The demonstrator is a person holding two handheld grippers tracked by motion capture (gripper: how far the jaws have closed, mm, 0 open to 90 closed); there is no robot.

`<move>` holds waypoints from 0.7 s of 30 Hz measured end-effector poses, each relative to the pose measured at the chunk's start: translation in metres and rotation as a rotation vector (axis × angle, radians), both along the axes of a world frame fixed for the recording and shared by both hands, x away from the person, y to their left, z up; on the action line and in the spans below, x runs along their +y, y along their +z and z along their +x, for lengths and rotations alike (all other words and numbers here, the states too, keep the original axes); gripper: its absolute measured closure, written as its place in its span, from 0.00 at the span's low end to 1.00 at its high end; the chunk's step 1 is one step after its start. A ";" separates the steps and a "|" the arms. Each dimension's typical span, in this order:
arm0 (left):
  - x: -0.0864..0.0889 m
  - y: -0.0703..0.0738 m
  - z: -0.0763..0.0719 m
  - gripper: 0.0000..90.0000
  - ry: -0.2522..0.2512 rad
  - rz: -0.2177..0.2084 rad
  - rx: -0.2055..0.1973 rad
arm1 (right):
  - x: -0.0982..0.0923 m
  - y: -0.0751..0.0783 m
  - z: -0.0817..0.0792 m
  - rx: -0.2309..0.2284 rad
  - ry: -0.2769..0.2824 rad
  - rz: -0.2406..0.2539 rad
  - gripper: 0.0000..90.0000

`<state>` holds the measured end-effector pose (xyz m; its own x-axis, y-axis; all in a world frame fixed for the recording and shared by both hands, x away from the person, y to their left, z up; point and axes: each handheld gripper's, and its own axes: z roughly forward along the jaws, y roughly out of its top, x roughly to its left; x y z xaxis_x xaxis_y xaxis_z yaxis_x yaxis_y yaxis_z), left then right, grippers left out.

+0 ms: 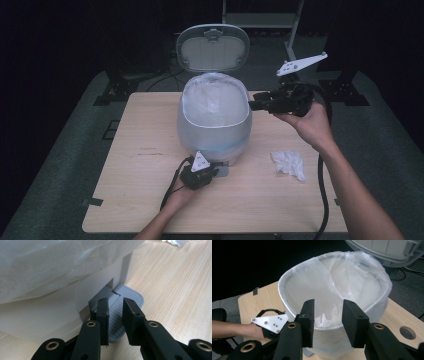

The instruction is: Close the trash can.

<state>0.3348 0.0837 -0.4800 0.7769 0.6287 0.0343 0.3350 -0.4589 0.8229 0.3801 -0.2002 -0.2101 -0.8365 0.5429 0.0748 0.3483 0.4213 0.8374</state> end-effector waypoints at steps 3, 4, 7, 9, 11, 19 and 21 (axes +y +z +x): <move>0.000 0.000 0.000 0.84 0.000 0.000 0.001 | -0.005 -0.001 -0.002 0.000 -0.004 0.003 0.68; 0.000 0.000 0.000 0.84 0.000 0.000 0.000 | -0.007 -0.001 -0.003 -0.002 -0.006 0.002 0.68; 0.000 0.000 0.000 0.84 0.001 0.000 0.000 | -0.014 -0.004 -0.006 -0.001 -0.012 0.013 0.68; 0.000 0.000 0.000 0.84 0.001 0.000 0.000 | -0.020 -0.008 -0.010 -0.002 -0.022 0.013 0.67; 0.000 0.000 0.000 0.84 0.001 0.000 -0.001 | -0.025 -0.012 -0.012 -0.001 -0.026 0.015 0.67; 0.000 0.000 0.000 0.84 0.000 0.005 0.000 | -0.043 -0.030 -0.018 0.015 -0.053 0.028 0.67; 0.000 0.000 0.000 0.84 0.001 0.005 -0.002 | -0.052 -0.037 -0.020 0.021 -0.066 0.036 0.67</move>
<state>0.3346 0.0837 -0.4799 0.7764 0.6291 0.0388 0.3337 -0.4626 0.8214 0.3600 -0.2523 -0.2470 -0.7970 0.5936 0.1120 0.3918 0.3669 0.8437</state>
